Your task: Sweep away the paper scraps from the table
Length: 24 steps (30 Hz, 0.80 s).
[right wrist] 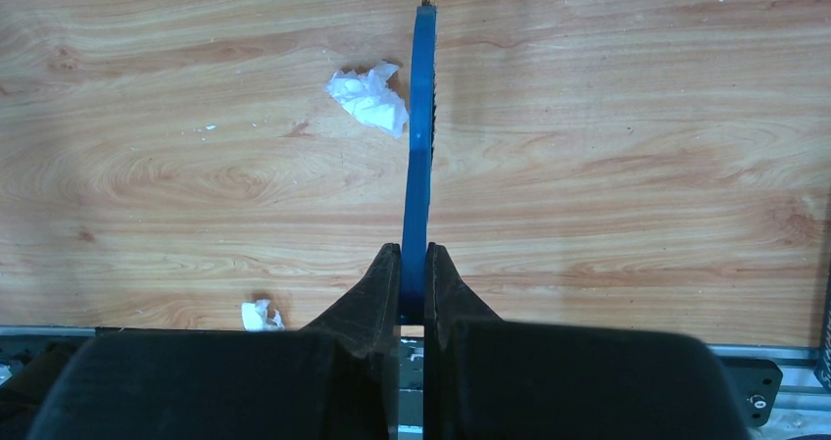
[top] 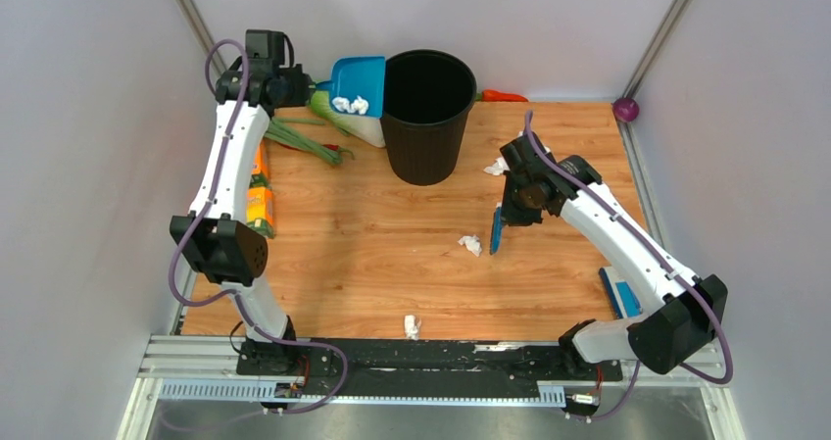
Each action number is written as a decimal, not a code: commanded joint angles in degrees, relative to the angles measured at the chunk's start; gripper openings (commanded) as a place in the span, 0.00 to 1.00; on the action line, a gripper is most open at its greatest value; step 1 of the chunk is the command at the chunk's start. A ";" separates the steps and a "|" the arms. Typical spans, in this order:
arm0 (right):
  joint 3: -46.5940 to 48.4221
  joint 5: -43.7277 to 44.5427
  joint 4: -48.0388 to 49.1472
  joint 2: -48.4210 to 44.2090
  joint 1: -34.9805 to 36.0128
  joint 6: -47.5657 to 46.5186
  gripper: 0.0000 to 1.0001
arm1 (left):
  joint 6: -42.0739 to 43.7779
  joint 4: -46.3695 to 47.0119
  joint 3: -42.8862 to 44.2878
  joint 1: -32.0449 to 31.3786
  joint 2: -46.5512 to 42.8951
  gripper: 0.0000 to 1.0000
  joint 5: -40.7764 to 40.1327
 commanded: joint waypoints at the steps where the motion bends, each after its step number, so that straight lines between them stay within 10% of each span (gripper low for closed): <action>1: -0.27 -0.83 1.40 -0.99 -0.12 -0.79 0.00 | -2.62 2.38 3.30 -1.86 -0.64 0.00 -2.53; 24: -5.71 -2.41 1.23 -6.78 -0.20 0.18 0.00 | 5.20 19.14 13.51 -13.55 11.40 0.00 -17.29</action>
